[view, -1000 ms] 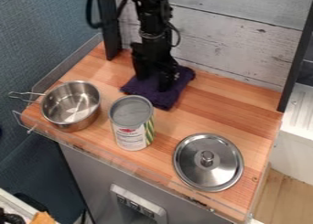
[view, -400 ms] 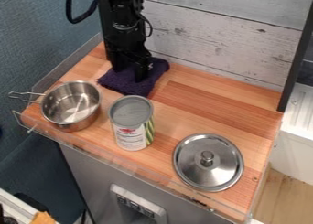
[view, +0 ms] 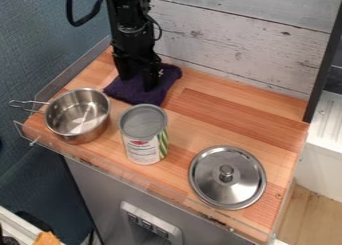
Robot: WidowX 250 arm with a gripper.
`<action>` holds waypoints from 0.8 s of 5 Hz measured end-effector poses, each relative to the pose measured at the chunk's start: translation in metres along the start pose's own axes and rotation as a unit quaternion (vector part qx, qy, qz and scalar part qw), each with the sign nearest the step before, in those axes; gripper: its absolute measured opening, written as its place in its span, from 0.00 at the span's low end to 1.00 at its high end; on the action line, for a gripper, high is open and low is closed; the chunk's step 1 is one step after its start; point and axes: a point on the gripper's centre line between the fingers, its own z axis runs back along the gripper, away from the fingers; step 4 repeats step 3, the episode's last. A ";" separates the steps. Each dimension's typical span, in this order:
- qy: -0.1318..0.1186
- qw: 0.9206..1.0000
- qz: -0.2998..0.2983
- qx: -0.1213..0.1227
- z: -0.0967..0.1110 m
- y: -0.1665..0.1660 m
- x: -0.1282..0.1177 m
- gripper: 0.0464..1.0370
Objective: Moved the purple sponge on the left side of the table
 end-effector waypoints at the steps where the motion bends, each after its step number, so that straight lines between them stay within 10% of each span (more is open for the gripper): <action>1: -0.010 1.000 0.005 -0.001 0.011 -0.002 0.001 0.96; 4: 0.008 1.000 -0.005 0.013 0.008 0.001 -0.011 0.96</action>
